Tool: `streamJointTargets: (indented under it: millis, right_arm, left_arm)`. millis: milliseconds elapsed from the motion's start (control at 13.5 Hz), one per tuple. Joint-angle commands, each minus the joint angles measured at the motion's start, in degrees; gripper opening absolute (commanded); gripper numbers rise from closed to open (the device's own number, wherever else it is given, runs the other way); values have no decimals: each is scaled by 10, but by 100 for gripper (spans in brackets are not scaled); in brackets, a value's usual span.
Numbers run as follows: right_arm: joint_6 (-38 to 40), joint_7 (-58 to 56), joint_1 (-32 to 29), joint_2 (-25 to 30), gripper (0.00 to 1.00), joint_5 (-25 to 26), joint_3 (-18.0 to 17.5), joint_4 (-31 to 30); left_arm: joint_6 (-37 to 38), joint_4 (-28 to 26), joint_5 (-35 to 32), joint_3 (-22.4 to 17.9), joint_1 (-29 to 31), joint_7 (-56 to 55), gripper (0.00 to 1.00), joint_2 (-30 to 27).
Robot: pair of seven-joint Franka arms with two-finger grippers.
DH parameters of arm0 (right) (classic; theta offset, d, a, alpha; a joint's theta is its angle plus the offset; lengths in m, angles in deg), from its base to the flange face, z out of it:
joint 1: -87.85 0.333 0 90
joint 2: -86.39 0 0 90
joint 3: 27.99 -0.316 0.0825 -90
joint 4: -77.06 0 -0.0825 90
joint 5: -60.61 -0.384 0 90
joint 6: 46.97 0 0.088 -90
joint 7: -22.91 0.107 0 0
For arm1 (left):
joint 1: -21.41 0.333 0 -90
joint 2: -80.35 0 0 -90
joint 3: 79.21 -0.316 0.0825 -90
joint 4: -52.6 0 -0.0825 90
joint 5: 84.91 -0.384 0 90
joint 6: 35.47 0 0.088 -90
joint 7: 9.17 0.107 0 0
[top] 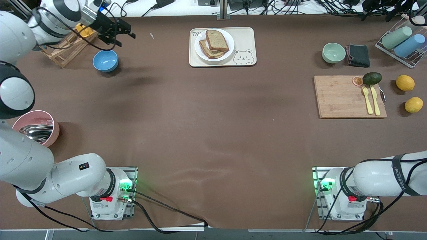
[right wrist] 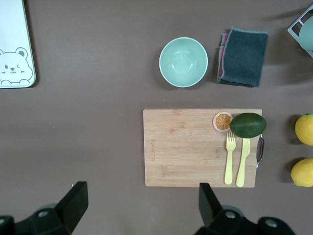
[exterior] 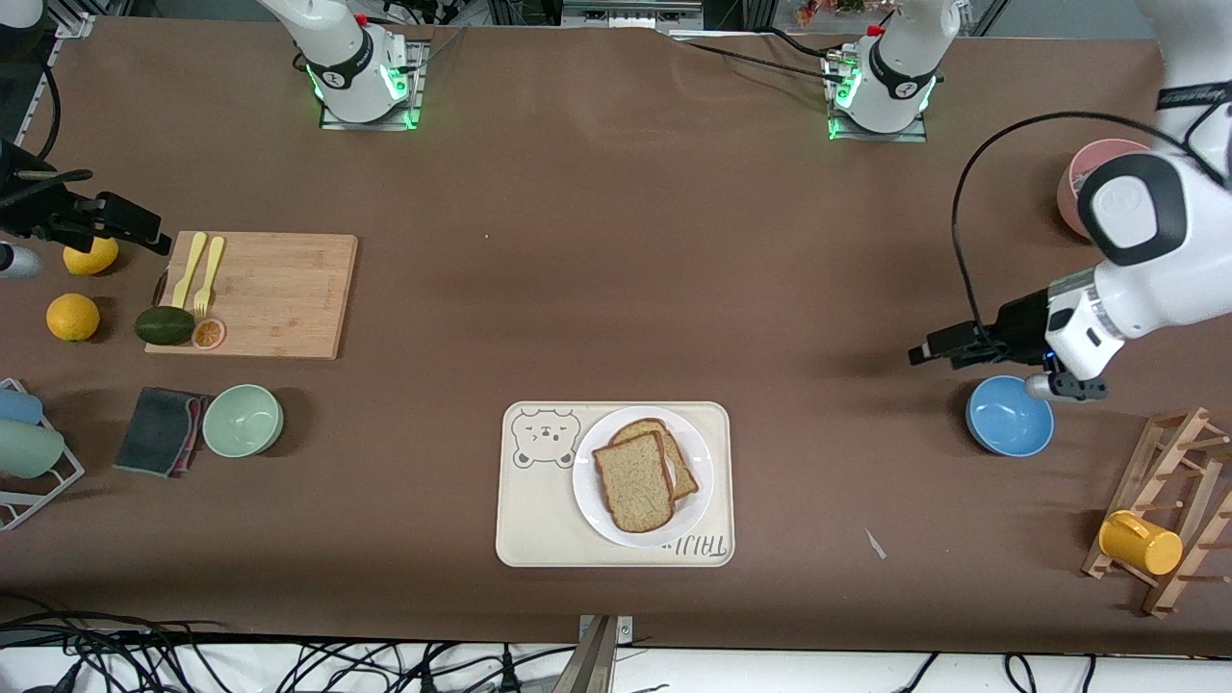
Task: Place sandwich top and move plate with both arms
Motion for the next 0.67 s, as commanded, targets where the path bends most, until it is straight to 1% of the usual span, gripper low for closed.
streamJointTargets:
  millis: [0, 148, 296, 592]
  right_arm:
    - [7, -1, 1, -4, 100, -11, 2, 14]
    - [6, -1, 1, -4, 100, -11, 2, 13]
    - [7, 0, 1, -4, 100, -11, 2, 13]
    - [8, -4, 1, -4, 100, -10, 1, 15]
  left_arm:
    - [63, -14, -74, 3, 22, -34, 100, -69]
    - [108, -8, -119, 4, 39, -34, 100, -103]
    - [146, -1, -155, 3, 42, -42, 100, -133]
    - [239, 43, -206, 6, 46, -86, 100, -172]
